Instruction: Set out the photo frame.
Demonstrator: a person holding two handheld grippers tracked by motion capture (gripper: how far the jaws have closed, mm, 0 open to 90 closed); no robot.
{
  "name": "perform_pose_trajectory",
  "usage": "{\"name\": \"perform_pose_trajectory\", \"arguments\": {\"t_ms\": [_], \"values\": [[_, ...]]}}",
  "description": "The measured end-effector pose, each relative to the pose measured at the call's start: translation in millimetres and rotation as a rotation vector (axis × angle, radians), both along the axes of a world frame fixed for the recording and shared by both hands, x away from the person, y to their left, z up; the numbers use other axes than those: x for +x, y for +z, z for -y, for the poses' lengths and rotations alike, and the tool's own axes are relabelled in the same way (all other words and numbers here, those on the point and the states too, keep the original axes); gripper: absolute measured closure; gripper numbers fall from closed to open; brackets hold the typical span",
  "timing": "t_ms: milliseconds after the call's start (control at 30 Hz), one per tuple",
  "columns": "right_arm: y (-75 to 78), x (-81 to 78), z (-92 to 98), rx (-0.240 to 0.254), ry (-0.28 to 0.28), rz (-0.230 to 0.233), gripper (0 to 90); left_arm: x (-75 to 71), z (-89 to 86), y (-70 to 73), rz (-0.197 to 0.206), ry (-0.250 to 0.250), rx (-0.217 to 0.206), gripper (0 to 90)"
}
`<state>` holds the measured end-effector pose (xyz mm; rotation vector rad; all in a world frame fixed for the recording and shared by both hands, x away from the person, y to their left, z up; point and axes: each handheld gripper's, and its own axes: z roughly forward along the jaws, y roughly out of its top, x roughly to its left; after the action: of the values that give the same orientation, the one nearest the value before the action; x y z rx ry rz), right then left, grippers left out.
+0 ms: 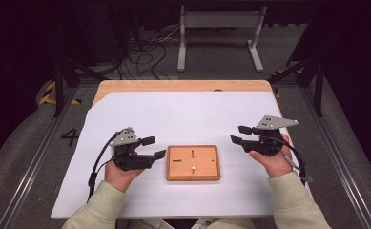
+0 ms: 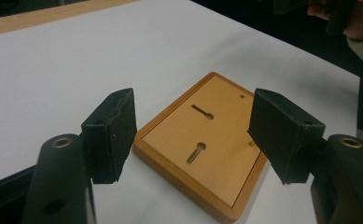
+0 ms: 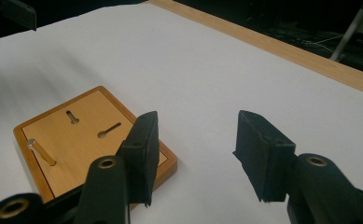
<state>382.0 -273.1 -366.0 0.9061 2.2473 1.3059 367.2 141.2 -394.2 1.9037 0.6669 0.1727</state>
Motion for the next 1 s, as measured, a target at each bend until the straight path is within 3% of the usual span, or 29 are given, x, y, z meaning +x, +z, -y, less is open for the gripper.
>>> {"name": "perform_pose_trajectory", "arguments": {"t_ms": [233, 333, 733, 900, 1000], "values": [[1.5, -1.4, 3.9, 0.008, -0.008, 0.009, 50.0, 1.0, 15.7, -0.9, 0.005, -0.024, 0.004, 30.3], [2.0, -2.7, 6.3, 0.008, -0.017, 0.010, 50.0, -2.6, 25.0, -1.6, 0.038, -0.042, 0.022, 31.3], [0.2, -3.1, 9.3, 0.012, -0.024, 0.005, 49.9, -3.4, 53.5, -2.6, 0.009, -0.108, 0.003, 27.6], [-0.5, -4.7, 10.1, 0.010, -0.021, 0.007, 50.0, -6.1, 60.7, -11.3, -0.016, -0.138, 0.016, 26.5], [-1.9, -5.8, 11.6, 0.012, -0.026, 0.002, 50.0, -8.4, 66.9, -17.7, 0.009, -0.156, 0.047, 28.3]]}}
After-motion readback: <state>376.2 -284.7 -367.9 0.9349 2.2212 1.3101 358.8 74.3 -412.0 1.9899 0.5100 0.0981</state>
